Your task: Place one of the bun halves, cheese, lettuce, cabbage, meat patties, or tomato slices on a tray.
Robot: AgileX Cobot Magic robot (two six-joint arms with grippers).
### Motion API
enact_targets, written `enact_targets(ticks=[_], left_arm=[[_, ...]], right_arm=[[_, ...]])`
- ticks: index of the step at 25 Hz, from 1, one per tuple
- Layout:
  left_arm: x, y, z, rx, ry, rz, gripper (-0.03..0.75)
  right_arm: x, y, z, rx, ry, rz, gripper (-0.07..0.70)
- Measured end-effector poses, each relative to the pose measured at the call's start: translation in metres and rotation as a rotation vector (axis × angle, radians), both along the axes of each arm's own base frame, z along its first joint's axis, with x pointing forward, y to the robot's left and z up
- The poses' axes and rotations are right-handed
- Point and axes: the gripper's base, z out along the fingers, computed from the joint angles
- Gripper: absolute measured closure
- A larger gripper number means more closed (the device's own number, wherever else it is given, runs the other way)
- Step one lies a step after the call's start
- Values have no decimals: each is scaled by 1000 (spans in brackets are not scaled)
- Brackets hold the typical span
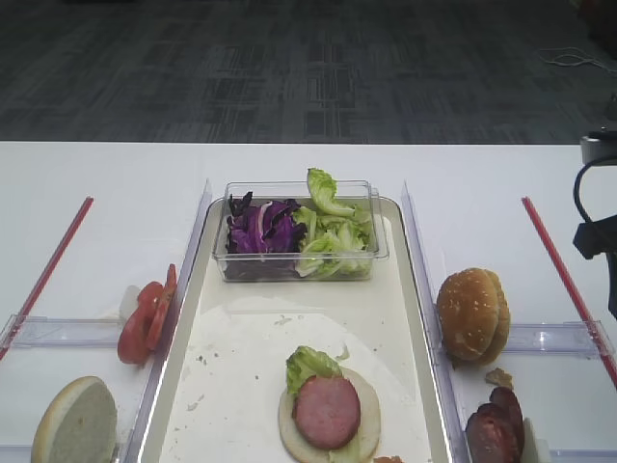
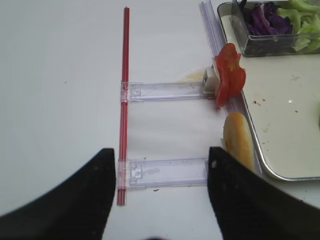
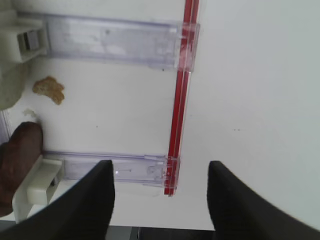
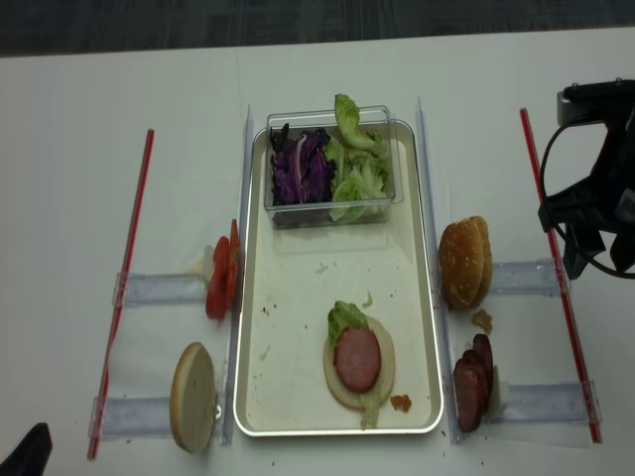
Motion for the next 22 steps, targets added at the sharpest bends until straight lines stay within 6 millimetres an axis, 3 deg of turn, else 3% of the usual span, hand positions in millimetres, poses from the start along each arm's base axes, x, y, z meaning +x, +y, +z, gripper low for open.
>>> enact_targets(ticks=[12, 22], left_arm=[[0, 0, 0, 0, 0, 0, 324], [0, 0, 0, 0, 0, 0, 324]], right_arm=[[-66, 1, 24, 11, -108, -4, 200], [-110, 5, 30, 64, -197, -26, 202]])
